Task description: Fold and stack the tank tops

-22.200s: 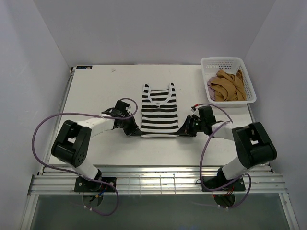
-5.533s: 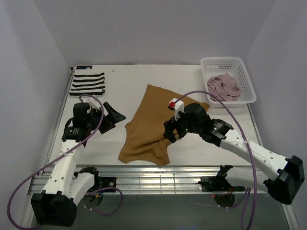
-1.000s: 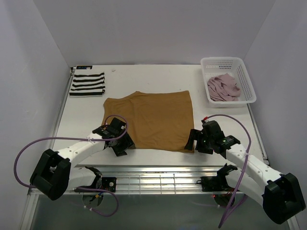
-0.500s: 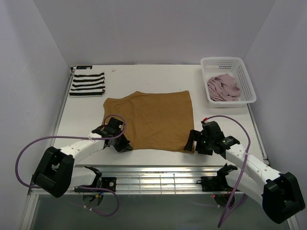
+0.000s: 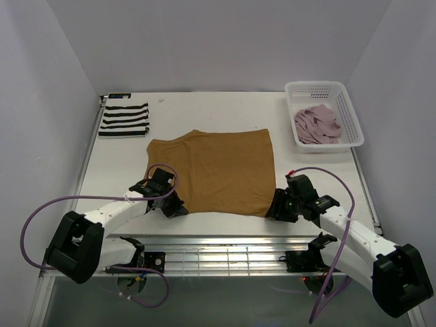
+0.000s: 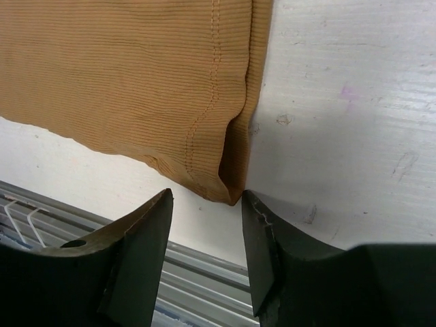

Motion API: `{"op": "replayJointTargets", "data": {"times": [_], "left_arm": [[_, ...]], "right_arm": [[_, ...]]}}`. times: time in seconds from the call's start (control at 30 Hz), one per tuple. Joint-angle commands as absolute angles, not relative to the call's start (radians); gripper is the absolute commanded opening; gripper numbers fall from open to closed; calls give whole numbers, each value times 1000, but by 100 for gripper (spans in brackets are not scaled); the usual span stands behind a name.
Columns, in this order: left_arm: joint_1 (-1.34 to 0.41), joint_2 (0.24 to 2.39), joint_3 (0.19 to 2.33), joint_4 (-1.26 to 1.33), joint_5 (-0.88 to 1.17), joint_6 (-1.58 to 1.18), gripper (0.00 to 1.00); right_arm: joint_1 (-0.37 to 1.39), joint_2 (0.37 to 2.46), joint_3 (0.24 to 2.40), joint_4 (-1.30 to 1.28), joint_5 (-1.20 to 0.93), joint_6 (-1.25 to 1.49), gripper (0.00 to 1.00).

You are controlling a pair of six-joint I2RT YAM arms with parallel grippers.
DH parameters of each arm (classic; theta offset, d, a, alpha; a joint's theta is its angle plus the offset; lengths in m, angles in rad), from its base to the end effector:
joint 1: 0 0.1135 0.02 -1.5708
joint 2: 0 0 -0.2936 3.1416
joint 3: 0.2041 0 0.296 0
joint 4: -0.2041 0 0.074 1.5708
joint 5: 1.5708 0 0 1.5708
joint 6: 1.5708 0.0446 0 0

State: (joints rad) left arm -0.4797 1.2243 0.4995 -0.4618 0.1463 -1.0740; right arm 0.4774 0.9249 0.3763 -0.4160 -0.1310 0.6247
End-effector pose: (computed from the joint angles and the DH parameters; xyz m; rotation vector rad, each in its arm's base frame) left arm 0.1934 -0.1079 0.1329 -0.8148 2.8029 -0.5505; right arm 0.1654 0.0921 0.1508 0.1399 2.6294 0.5782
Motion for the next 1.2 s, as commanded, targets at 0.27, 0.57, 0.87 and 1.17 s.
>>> {"op": "replayJointTargets", "data": {"times": [0.27, 0.57, 0.87, 1.17], "left_arm": [[-476, 1193, 472, -486, 135, -1069, 0], [-474, 1200, 482, -508, 129, -1071, 0], [-474, 1140, 469, -546, 176, -1069, 0], [-474, 1077, 518, -575, 203, -1065, 0]], "right_arm": [[476, 968, 336, -423, -55, 614, 39], [474, 942, 328, -434, -46, 595, 8], [474, 776, 324, -566, -147, 589, 8], [474, 729, 379, -574, -143, 577, 8]]}}
